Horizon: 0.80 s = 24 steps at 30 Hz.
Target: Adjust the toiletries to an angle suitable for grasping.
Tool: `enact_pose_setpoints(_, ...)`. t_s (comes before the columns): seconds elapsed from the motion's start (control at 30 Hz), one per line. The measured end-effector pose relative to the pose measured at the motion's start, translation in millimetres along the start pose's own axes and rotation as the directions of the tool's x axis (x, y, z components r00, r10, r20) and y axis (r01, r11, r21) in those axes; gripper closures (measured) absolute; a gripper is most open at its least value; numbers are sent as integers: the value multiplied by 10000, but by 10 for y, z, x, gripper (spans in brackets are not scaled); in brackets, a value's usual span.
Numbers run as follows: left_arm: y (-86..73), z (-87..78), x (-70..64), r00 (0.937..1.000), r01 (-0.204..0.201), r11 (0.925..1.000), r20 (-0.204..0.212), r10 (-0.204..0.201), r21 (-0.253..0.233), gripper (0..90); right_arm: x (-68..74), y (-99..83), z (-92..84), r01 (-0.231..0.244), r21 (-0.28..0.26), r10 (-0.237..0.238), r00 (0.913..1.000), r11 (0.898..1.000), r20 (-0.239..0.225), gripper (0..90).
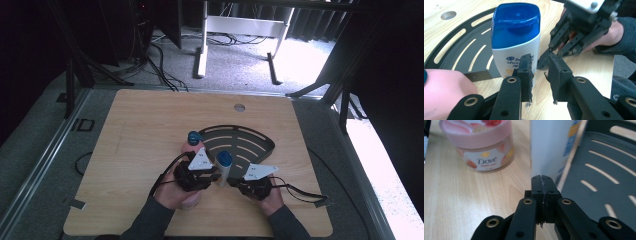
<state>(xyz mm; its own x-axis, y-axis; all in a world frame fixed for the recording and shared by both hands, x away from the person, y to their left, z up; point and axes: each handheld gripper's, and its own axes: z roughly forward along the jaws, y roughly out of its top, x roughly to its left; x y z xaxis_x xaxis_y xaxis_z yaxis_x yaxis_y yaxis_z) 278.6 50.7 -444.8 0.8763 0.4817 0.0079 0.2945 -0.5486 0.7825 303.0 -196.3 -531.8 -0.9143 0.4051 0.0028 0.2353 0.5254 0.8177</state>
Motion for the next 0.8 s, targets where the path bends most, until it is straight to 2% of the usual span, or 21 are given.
enact_pose_setpoints(0.17, -21, -17, 35, 9999, 141, 9999, -45, -141, -52, 724, -72, 28, -27, -225, -179, 231, 9991, 9996, 350, 893)
enact_pose_setpoints(0.6, -61, 1, 84, 9997, 233, 9996, -81, -232, 171, 724, -101, 202, 183, -90, -216, 91, 9999, 9997, 49, 887)
enact_pose_setpoints(0.63, -103, 29, 142, 9991, 404, 9988, -110, -401, 285, 724, -110, 231, 225, -93, -210, 93, 9999, 9997, 37, 884)
enact_pose_setpoints(0.8, -159, 52, 217, 9976, 668, 9971, -195, -661, 358, 726, -142, 300, 328, -53, -158, 52, 10000, 9999, -67, 878)
